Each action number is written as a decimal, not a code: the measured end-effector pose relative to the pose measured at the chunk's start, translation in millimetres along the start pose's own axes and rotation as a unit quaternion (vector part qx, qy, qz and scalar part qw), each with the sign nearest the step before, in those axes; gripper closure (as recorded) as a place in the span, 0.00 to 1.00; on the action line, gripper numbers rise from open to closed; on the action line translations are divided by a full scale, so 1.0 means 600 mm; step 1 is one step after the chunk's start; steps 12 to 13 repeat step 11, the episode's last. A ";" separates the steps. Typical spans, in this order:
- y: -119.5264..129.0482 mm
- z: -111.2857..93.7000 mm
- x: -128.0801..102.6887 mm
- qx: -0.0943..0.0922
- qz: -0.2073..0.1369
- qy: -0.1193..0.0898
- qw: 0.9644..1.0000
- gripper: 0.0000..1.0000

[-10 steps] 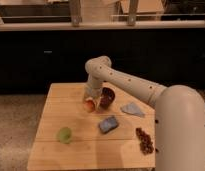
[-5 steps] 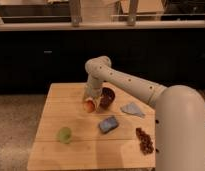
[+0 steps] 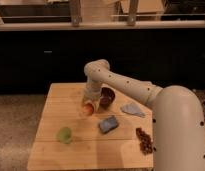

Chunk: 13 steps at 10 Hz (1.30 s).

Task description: Place apple in table surface

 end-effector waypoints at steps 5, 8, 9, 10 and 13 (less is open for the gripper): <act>0.006 0.062 -0.026 -0.002 -0.018 -0.038 0.999 0.20; -0.001 0.090 -0.042 -0.014 -0.033 -0.060 0.998 0.20; -0.004 0.094 -0.044 -0.017 -0.036 -0.063 0.997 0.20; -0.007 0.094 -0.045 -0.017 -0.039 -0.063 0.997 0.20; -0.005 0.089 -0.042 -0.017 -0.039 -0.060 0.997 0.20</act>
